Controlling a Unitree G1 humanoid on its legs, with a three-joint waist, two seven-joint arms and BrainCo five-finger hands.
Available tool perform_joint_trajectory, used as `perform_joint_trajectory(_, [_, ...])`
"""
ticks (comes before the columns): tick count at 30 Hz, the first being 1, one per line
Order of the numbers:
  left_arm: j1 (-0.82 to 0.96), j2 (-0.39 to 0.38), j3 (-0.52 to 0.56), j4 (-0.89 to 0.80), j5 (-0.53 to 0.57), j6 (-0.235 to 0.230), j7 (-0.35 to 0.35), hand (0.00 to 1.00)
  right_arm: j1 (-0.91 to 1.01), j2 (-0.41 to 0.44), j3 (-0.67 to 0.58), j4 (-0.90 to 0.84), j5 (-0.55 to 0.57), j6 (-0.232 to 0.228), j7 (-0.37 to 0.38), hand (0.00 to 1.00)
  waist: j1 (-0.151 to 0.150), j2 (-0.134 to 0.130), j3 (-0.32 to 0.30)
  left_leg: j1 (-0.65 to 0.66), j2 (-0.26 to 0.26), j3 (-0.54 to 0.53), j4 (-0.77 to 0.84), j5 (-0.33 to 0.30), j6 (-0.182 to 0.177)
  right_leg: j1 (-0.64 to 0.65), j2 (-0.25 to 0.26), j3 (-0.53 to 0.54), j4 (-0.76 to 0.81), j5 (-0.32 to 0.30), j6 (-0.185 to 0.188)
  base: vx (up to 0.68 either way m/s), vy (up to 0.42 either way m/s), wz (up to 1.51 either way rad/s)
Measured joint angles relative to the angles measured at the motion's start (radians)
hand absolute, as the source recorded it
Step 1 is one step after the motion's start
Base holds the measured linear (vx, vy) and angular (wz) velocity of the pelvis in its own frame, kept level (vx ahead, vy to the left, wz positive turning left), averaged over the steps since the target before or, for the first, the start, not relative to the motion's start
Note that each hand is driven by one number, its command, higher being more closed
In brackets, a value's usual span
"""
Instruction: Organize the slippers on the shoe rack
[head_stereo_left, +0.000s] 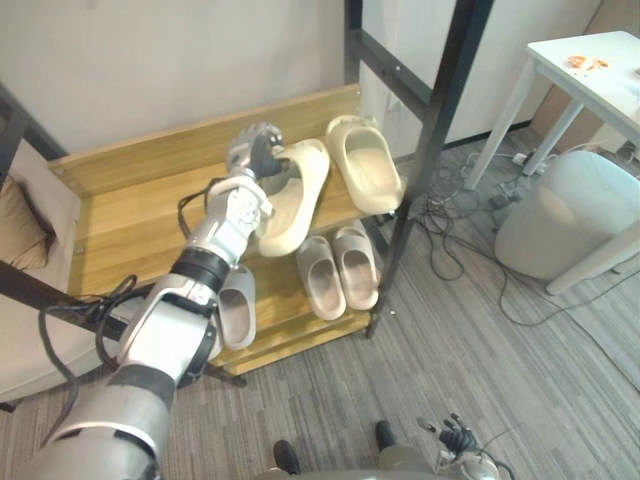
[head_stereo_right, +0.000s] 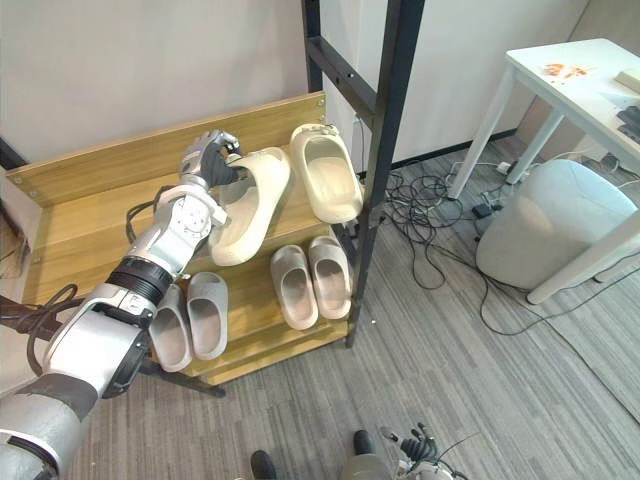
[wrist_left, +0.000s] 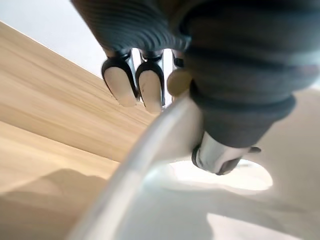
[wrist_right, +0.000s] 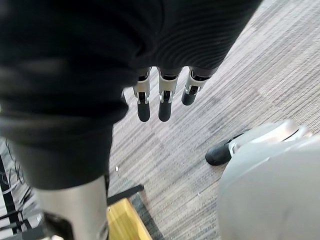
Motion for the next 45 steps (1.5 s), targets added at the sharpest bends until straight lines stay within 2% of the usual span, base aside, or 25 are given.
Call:
perform_joint_trajectory(4, [-0.001,-0.011,0.000,0.000,0.000,0.010,0.000,1.00,0.034,0.005,-0.015,-0.017,0.001,0.001,0.000,0.00,0.000,0.000,-0.003,-0.004,0.000,-0.002,-0.005,0.003,0.004,-0.011,-0.003,0.000,0.016,-0.002,0.002,0.00,0.000,0.00])
perform_joint_trajectory(5, [-0.002,-0.018,0.000,0.000,0.000,0.012,0.001,0.00,0.039,0.008,-0.016,-0.024,0.001,0.001,0.000,0.00,0.000,-0.001,-0.003,-0.005,-0.001,-0.002,-0.005,0.004,0.005,-0.012,-0.004,-0.001,0.016,-0.002,0.003,0.00,0.000,0.00])
perform_joint_trajectory(22, [-0.004,-0.073,-0.001,0.001,0.000,0.025,-0.005,0.00,0.068,0.023,-0.028,-0.027,0.002,0.001,0.004,0.00,-0.001,-0.032,-0.057,-0.018,-0.008,-0.008,-0.005,0.007,0.008,-0.023,-0.007,-0.002,0.019,-0.001,0.005,0.00,0.011,0.01])
perform_joint_trajectory(28, [-0.007,-0.081,0.001,0.013,-0.001,0.026,-0.006,0.00,0.074,0.025,-0.028,-0.027,0.002,0.001,0.004,0.00,-0.005,-0.034,-0.065,-0.019,-0.008,-0.006,-0.005,0.008,0.010,-0.028,-0.008,0.000,0.025,-0.001,0.005,0.00,0.005,-0.02])
perform_joint_trajectory(45, [-0.049,-0.130,0.100,0.039,-0.014,0.055,-0.005,0.00,0.071,0.042,0.018,-0.075,0.013,0.001,0.003,0.00,-0.011,-0.051,-0.088,-0.053,-0.001,0.032,-0.006,0.010,0.012,-0.085,-0.004,0.027,0.033,0.009,0.008,0.00,0.009,-0.05])
